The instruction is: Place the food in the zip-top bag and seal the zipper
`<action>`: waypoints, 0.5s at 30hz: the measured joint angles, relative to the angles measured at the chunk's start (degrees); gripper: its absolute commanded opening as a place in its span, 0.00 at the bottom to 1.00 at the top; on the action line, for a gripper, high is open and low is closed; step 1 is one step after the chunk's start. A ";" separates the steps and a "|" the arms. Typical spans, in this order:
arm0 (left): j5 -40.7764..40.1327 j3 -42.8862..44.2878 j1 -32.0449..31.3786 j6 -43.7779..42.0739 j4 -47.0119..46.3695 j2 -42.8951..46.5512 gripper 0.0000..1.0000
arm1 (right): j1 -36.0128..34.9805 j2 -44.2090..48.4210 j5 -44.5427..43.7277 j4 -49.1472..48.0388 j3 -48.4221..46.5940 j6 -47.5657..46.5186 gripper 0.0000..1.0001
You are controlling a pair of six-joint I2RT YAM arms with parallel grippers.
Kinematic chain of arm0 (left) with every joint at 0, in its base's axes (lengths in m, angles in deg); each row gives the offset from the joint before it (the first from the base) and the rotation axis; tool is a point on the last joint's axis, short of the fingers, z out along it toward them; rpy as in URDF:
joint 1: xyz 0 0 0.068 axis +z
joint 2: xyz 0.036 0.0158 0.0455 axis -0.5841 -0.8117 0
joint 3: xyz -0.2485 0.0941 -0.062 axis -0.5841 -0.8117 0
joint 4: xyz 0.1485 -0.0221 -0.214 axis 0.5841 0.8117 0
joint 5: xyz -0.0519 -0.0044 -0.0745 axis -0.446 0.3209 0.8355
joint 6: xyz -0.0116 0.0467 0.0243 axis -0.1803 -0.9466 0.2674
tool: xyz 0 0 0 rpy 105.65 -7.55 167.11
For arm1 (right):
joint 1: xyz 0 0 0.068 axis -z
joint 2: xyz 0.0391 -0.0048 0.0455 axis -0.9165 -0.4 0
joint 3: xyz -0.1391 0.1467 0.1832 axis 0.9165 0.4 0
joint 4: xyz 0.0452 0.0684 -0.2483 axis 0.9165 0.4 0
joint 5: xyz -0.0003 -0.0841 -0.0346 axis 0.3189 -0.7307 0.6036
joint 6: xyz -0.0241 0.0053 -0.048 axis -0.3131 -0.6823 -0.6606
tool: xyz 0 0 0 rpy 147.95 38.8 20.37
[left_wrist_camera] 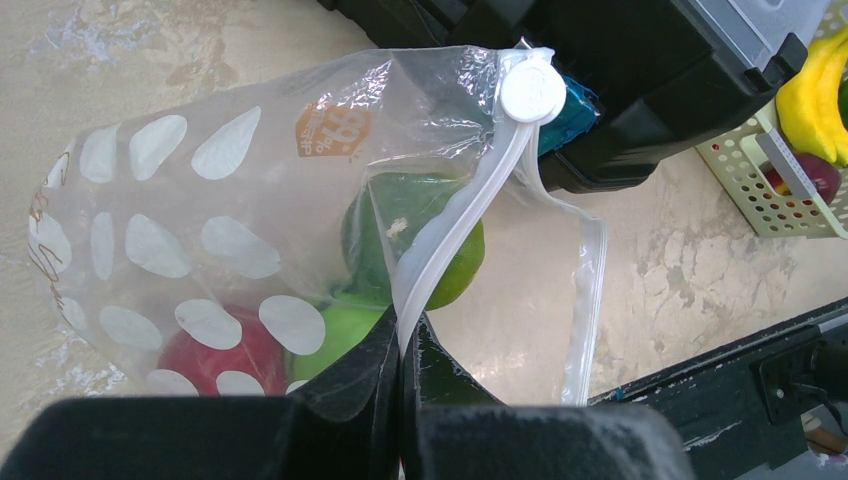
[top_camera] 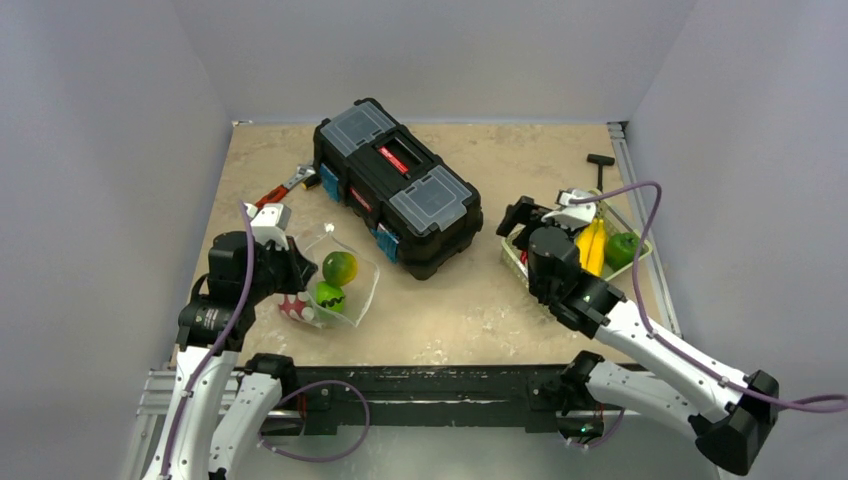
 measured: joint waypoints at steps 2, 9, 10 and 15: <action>0.00 0.00 0.00 0.00 0.00 -0.02 0.00 | 4.15 -0.17 -0.26 4.57 0.02 4.33 0.76; 0.02 0.00 0.00 0.00 0.00 -0.26 0.00 | 16.76 -6.12 3.04 20.46 -0.04 18.40 0.75; 0.02 0.00 0.00 0.00 0.00 -0.24 0.00 | 18.99 -6.80 4.50 22.29 -0.04 19.65 0.76; 0.02 0.00 0.00 0.00 0.00 -0.17 0.00 | 25.33 -9.31 8.46 32.41 -0.57 26.34 0.86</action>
